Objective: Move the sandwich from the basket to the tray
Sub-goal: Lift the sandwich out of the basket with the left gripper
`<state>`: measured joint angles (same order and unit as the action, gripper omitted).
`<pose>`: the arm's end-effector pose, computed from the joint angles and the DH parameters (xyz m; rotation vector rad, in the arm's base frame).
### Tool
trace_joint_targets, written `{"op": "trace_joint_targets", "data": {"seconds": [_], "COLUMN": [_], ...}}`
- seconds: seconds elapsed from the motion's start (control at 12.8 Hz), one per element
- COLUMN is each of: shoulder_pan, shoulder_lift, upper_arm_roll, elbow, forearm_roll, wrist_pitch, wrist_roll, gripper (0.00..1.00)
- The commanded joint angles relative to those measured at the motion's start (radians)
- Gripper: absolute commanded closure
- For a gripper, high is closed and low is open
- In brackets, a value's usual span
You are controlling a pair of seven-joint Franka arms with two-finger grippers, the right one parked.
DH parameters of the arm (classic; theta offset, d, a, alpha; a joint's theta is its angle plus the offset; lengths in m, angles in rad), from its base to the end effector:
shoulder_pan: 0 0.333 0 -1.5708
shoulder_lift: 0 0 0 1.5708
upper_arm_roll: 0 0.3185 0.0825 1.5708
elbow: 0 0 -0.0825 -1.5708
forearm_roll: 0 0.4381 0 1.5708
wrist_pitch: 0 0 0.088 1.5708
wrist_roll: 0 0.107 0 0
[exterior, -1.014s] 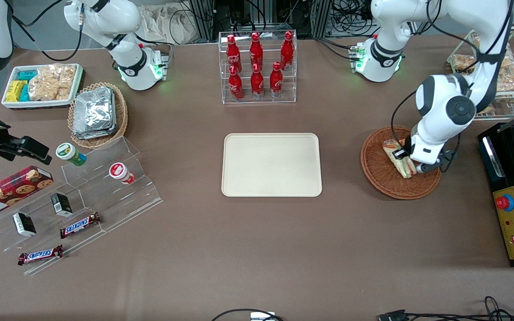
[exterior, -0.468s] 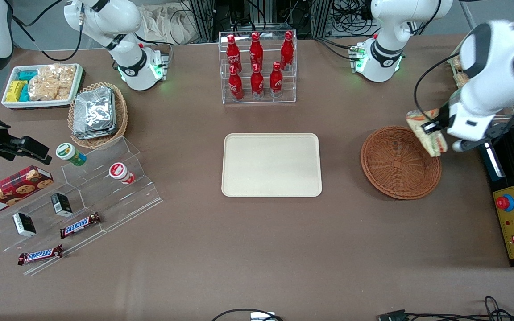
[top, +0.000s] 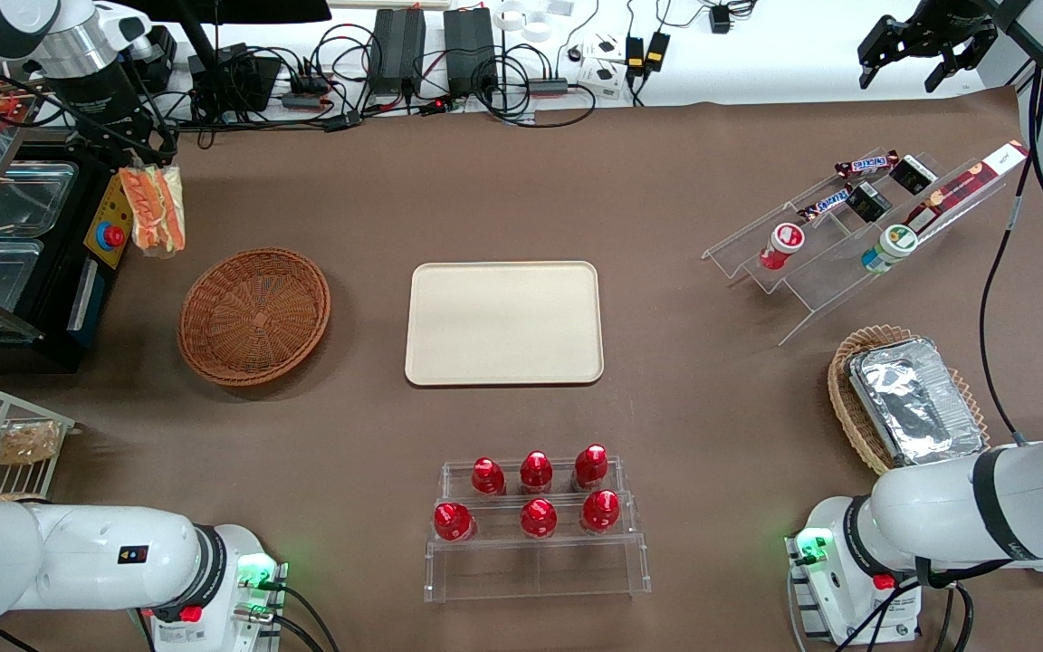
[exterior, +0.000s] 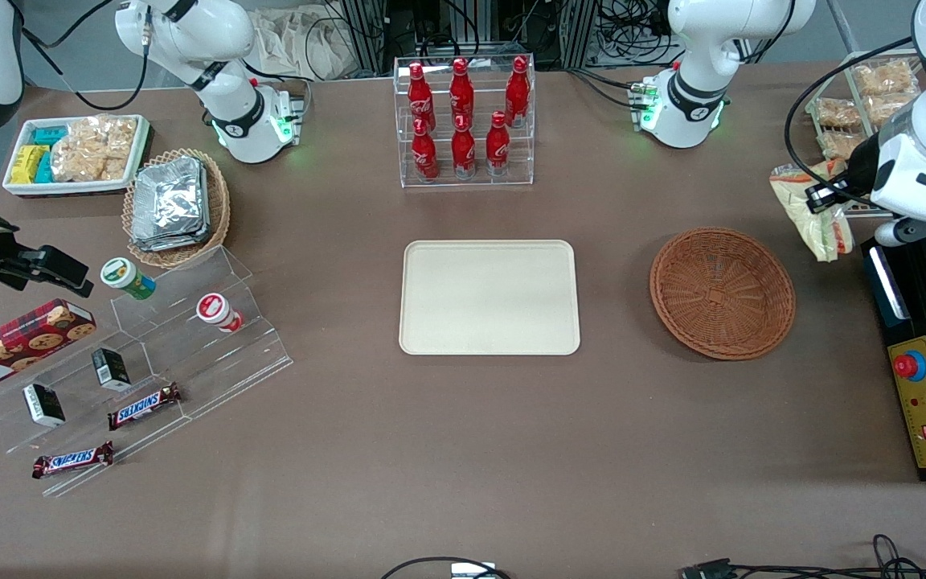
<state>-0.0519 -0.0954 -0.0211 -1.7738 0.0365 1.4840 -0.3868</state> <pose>0.5607 -0.0372 0.5710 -3.0100 -0.4760 0.2759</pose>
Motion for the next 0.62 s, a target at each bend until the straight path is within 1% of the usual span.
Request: {"op": "trace_joint_targets", "data": {"seconds": [0.0,0.16,0.23,0.39,0.55], "shoulder_pan": [-0.011,-0.013,-0.013,-0.014,-0.048], "shoulder_lift": [0.043,0.086,0.124,0.225,0.327], "upper_arm_roll": [-0.063,-0.158,-0.209,-0.33,-0.436], "elbow": [0.063,0.112,0.158,0.271,0.371], "forearm_roll": [-0.009,-0.012,-0.013,-0.043,-0.026], "wrist_pitch": [-0.034,-0.034,-0.036,-0.047,-0.064], "wrist_roll": [-0.013,-0.139,-0.211,-0.34,-0.371], "gripper": [0.92,0.92,0.92,0.92,0.91]}}
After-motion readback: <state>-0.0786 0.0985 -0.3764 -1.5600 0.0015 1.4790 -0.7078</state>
